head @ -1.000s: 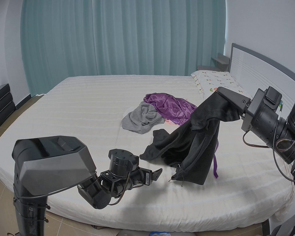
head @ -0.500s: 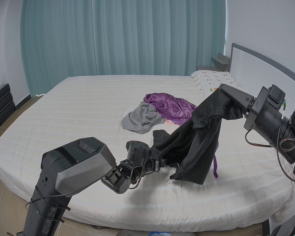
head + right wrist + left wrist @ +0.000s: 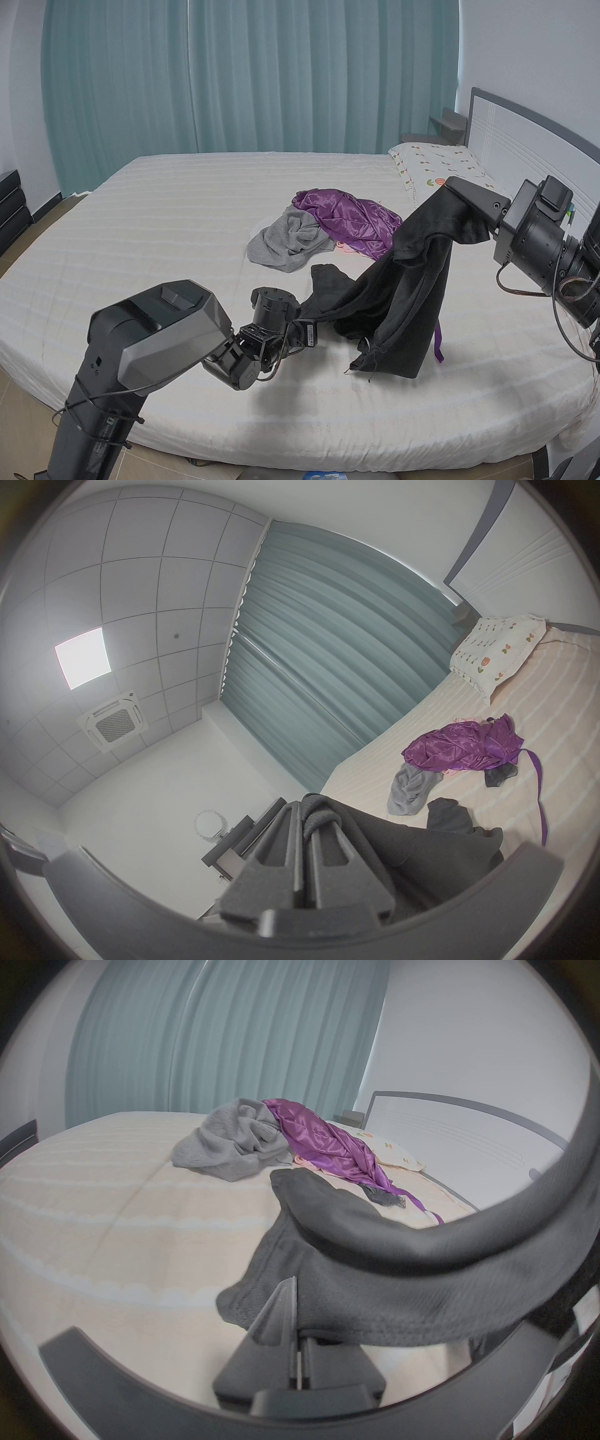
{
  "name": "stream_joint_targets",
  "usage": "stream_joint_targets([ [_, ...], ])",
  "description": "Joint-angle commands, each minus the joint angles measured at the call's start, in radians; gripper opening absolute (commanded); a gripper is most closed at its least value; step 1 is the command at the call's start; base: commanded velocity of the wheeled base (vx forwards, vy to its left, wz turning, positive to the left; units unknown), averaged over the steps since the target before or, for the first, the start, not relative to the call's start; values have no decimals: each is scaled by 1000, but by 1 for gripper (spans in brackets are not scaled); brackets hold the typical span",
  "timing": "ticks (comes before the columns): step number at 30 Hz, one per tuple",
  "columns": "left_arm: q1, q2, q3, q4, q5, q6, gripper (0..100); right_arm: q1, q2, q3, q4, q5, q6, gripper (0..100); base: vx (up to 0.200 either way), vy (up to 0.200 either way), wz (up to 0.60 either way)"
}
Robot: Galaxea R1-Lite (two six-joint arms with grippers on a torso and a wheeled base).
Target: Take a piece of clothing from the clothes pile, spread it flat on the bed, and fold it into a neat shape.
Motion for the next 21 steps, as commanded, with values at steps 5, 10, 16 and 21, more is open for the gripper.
stream_joint_targets([
  [5,86,-365,270,3,1,-46,0,-153,212,-78,-2,17,-3,0,0,0,0],
  [10,126,-587,310,83,46,-138,0,-187,356,-196,-6,-1,-46,0,0,0,0],
  [16,149,-789,278,195,75,-241,0,-207,379,-399,-54,-111,-86,0,0,0,0],
  [21,189,-935,310,181,81,-256,0,-210,321,-472,-55,-90,-143,0,0,0,0],
])
